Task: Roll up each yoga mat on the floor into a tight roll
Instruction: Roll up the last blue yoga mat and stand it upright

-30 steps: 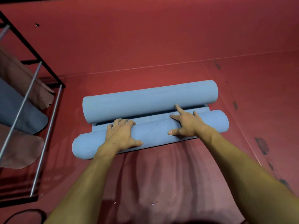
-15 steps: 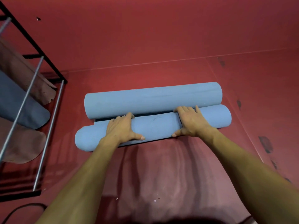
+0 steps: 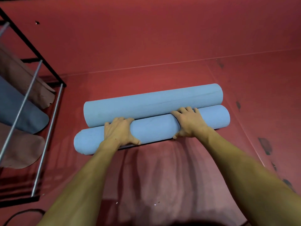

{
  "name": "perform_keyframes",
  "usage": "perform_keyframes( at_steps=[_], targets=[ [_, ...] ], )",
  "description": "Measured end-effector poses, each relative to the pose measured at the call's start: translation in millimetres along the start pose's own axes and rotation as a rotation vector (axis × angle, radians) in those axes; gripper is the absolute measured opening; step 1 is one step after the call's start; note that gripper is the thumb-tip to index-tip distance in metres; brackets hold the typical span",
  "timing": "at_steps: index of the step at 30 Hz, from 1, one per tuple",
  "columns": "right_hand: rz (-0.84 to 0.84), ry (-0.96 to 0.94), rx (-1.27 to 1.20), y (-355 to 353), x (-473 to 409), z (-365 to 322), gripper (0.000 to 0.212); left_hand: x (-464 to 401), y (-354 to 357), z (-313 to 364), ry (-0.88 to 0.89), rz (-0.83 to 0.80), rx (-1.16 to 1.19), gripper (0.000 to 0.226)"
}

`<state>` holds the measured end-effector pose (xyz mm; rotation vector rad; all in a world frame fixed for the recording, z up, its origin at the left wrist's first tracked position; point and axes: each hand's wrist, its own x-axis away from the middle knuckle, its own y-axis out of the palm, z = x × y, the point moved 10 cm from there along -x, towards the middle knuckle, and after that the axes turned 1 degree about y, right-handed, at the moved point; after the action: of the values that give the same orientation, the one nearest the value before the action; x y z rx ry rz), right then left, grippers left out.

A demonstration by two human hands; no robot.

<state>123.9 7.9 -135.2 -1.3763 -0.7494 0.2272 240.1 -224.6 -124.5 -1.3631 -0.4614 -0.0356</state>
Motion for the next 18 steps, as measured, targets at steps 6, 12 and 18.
perform_keyframes(
  at_steps=[6, 12, 18],
  targets=[
    [-0.221, 0.005, -0.095, 11, 6, 3, 0.107, 7, 13, 0, 0.037, -0.284, 0.045, 0.092],
    [-0.25, 0.029, -0.173, 14, 8, 2, 0.115, 9, 13, -3, 0.023, -0.222, 0.129, 0.119],
    [-0.218, 0.042, -0.082, 8, 8, -5, 0.111, 8, -7, 7, 0.011, -0.118, 0.145, 0.104]
  ],
)
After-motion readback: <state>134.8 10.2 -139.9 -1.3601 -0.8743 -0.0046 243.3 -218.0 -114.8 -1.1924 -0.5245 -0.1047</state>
